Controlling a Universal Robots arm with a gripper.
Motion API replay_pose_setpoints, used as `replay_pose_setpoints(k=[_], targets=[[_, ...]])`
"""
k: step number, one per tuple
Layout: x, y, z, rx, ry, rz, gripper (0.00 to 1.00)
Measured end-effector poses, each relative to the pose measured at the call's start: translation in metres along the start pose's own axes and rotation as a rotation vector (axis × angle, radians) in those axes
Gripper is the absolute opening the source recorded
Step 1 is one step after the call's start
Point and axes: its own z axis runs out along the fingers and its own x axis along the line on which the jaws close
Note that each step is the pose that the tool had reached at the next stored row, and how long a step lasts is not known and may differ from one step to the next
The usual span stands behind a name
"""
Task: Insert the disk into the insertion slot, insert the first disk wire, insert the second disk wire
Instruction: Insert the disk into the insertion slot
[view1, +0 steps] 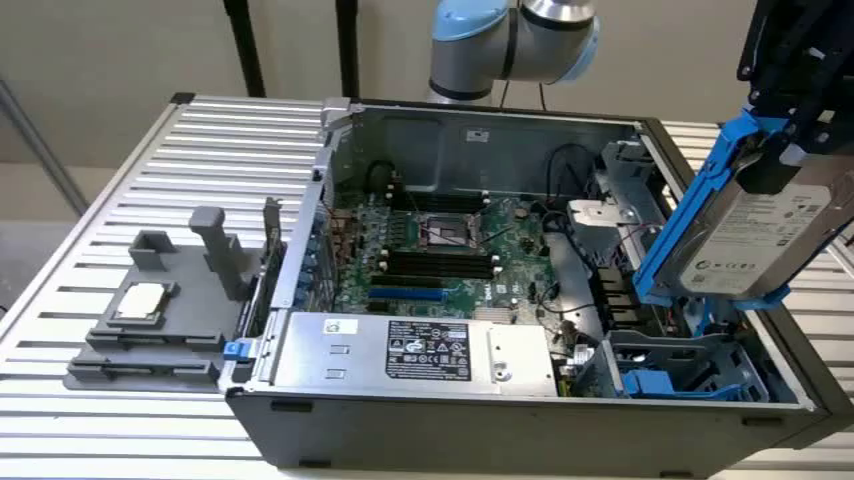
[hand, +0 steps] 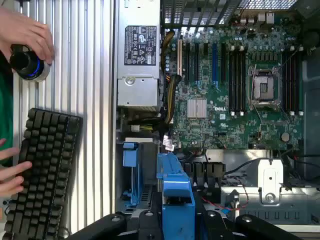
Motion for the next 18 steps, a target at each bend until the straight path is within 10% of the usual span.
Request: replay_pose_setpoints(k=[13, 18], targets=[[0.000, 0.0000, 0.0000, 0.0007, -0.0002, 0.000, 0.33], [0.013, -0.0005, 0.0001, 0.0004, -0.0152, 0.000, 0.33]])
